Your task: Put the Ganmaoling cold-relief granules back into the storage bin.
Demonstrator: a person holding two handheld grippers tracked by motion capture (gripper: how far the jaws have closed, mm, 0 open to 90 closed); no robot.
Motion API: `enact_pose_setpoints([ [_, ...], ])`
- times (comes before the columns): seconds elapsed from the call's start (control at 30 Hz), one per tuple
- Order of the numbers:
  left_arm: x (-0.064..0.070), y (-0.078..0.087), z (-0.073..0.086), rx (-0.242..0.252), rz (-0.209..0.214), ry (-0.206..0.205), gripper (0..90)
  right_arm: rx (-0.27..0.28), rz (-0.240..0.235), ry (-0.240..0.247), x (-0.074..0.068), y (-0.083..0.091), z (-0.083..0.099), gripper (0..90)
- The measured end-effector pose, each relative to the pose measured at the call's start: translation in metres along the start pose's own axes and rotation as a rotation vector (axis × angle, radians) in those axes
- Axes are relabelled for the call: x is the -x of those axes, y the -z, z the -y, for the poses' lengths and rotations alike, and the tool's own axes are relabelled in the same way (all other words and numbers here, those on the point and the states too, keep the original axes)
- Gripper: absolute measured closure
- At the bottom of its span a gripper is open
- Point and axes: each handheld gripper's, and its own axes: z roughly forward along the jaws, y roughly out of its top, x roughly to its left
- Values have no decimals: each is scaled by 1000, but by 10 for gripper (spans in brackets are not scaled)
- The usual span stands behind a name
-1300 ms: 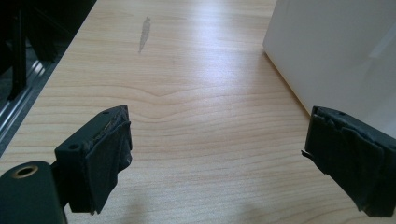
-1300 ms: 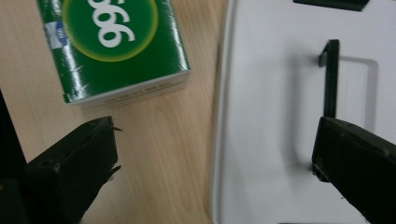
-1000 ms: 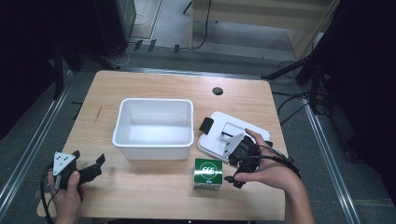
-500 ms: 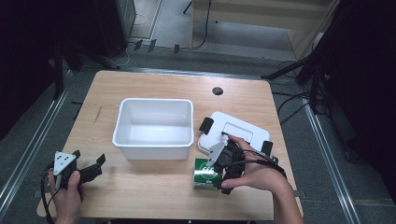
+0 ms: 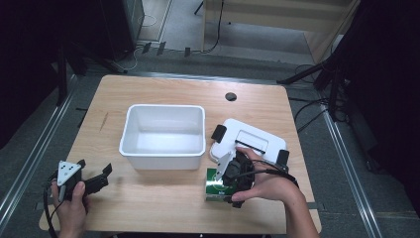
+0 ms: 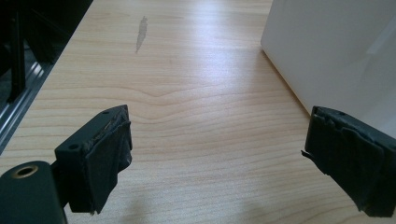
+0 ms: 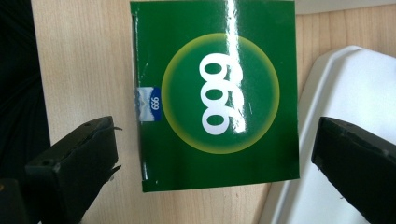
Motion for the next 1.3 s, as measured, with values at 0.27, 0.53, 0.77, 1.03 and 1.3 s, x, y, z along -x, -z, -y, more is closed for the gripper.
enact_pose_setpoints([
  [0.27,0,0,0,-1,0,1,80,-2,-9,12,3,-9,2,70],
  [0.53,0,0,0,2,2,0,80,-16,-10,28,3,-16,-2,125],
  [0.77,0,0,0,1,3,-2,80,-28,18,49,-1,-19,-2,126],
  [1.03,0,0,0,0,1,-1,80,-33,23,74,0,-20,-3,145],
  [1.3,0,0,0,-2,3,-1,80,-20,37,103,1,-12,-4,169],
])
